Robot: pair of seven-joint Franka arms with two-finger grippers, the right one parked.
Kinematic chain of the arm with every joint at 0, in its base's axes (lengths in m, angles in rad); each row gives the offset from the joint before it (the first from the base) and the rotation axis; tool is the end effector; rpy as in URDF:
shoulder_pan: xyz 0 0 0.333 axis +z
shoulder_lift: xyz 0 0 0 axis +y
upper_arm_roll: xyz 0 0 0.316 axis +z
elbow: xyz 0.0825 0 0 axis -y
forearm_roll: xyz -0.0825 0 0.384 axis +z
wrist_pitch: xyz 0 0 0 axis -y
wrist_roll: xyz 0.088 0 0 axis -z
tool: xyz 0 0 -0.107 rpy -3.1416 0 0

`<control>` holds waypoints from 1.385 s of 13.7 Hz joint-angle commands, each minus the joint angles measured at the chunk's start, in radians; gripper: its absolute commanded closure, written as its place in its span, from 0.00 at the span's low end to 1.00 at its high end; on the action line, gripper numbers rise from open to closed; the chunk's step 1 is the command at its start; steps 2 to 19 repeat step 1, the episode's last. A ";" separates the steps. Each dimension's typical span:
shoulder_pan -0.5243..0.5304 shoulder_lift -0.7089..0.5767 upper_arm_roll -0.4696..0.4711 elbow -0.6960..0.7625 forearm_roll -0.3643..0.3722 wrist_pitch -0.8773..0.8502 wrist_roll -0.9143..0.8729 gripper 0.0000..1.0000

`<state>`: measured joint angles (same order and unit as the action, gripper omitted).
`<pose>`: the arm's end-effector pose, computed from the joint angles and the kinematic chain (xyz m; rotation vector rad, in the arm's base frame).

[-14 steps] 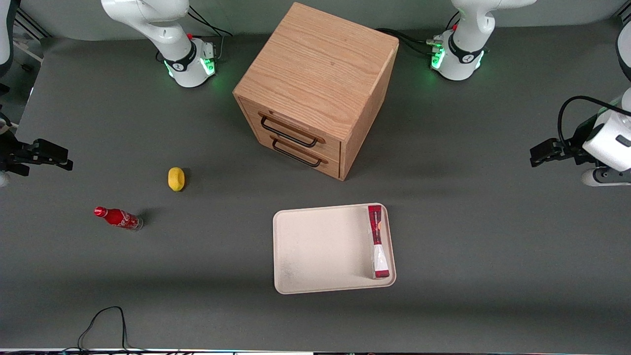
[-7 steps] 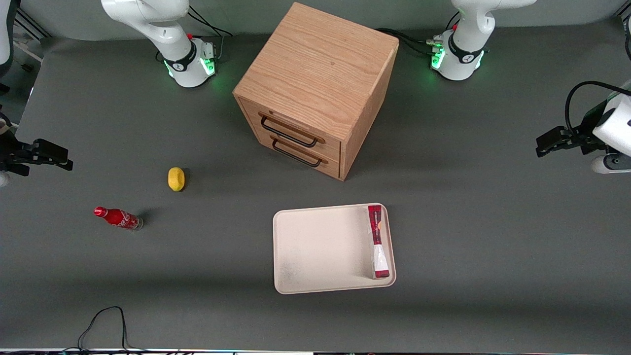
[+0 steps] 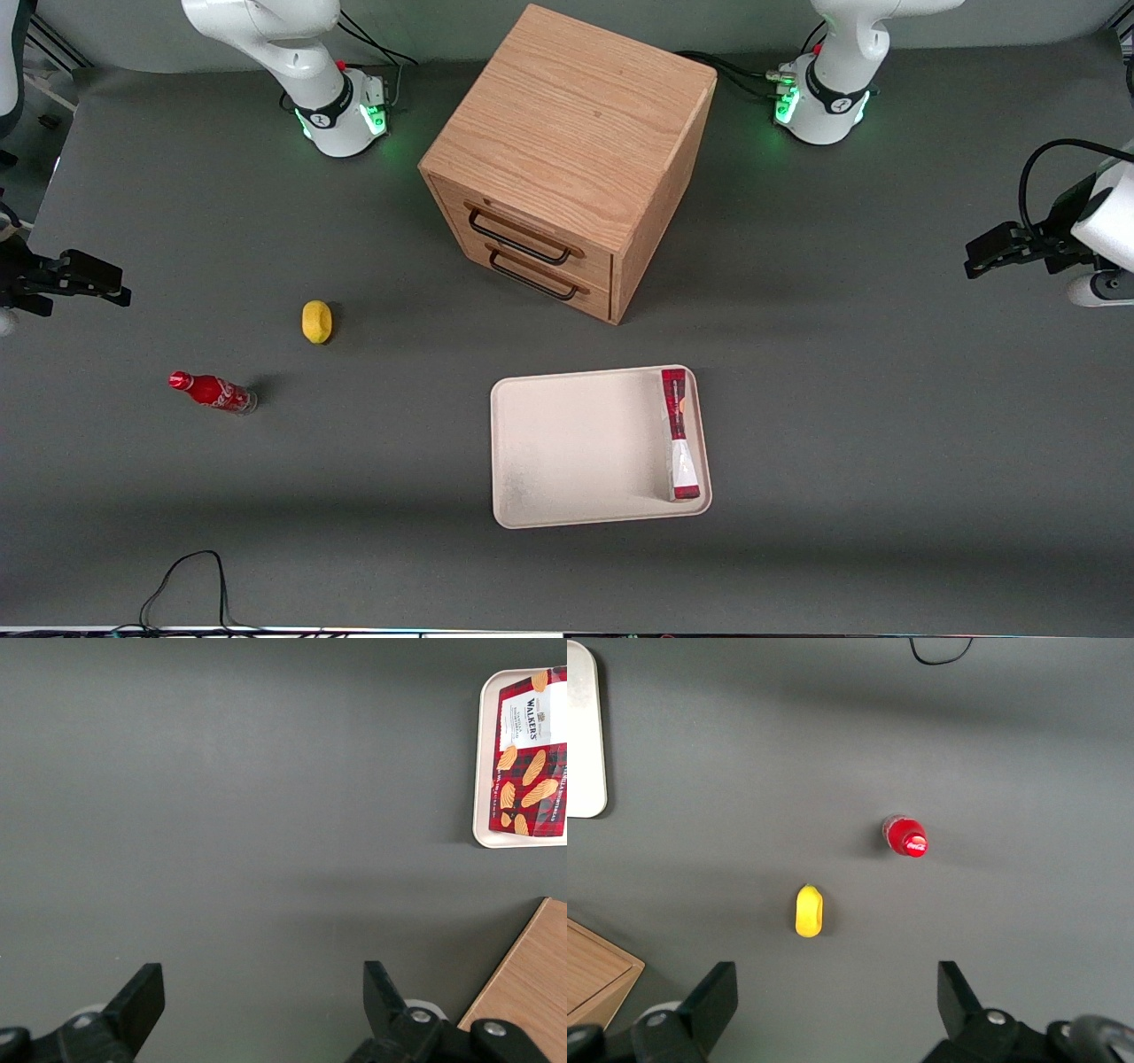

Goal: Place red cookie box on tray

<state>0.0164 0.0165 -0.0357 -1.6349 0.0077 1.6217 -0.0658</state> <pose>0.5618 -0.0099 0.5894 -3.1321 -0.0720 0.0460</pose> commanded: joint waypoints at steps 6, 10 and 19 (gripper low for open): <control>0.001 -0.006 0.002 0.010 -0.012 -0.020 0.015 0.00; 0.001 -0.006 0.002 0.010 -0.012 -0.020 0.015 0.00; 0.001 -0.006 0.002 0.010 -0.012 -0.020 0.015 0.00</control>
